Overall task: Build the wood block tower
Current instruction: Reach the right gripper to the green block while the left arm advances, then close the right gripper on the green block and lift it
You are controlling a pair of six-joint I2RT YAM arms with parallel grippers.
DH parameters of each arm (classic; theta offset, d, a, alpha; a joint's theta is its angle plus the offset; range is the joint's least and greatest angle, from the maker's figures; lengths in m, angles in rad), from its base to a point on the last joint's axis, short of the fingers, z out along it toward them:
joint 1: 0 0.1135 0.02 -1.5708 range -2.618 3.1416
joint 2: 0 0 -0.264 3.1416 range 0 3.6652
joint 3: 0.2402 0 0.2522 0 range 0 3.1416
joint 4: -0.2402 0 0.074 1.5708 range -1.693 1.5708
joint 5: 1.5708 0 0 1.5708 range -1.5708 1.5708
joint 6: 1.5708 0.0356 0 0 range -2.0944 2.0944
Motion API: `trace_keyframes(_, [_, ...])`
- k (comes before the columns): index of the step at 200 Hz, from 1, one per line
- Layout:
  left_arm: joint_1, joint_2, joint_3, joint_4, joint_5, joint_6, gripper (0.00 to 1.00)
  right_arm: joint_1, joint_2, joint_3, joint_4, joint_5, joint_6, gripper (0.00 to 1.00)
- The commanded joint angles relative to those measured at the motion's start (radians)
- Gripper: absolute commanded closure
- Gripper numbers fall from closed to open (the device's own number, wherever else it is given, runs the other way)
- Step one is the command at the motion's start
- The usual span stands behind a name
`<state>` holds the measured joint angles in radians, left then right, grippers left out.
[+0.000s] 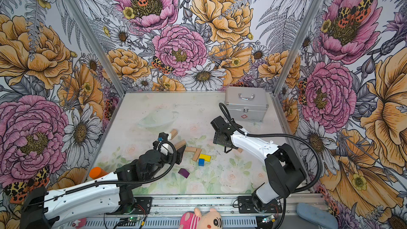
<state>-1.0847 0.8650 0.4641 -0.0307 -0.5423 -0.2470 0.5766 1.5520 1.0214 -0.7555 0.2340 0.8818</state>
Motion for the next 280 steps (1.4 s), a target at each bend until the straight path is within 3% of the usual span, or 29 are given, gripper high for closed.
trace_keyframes(1, [-0.035,0.030,0.046,-0.019,0.013,0.052,0.01,0.003,0.041,0.038,0.032,-0.044,-0.012,0.11])
trace_keyframes(88, [-0.066,0.110,0.096,-0.039,0.019,0.086,0.01,-0.048,0.147,0.066,0.073,-0.095,-0.062,0.13])
trace_keyframes(159, [-0.067,0.132,0.102,-0.036,0.015,0.096,0.01,-0.074,0.220,0.102,0.093,-0.123,-0.108,0.31])
trace_keyframes(199, [-0.067,0.151,0.111,-0.038,0.008,0.105,0.01,-0.067,0.258,0.137,0.093,-0.150,-0.123,0.47])
trace_keyframes(280, [-0.066,0.134,0.104,-0.069,-0.022,0.097,0.01,-0.046,0.349,0.310,0.081,-0.172,-0.202,0.51])
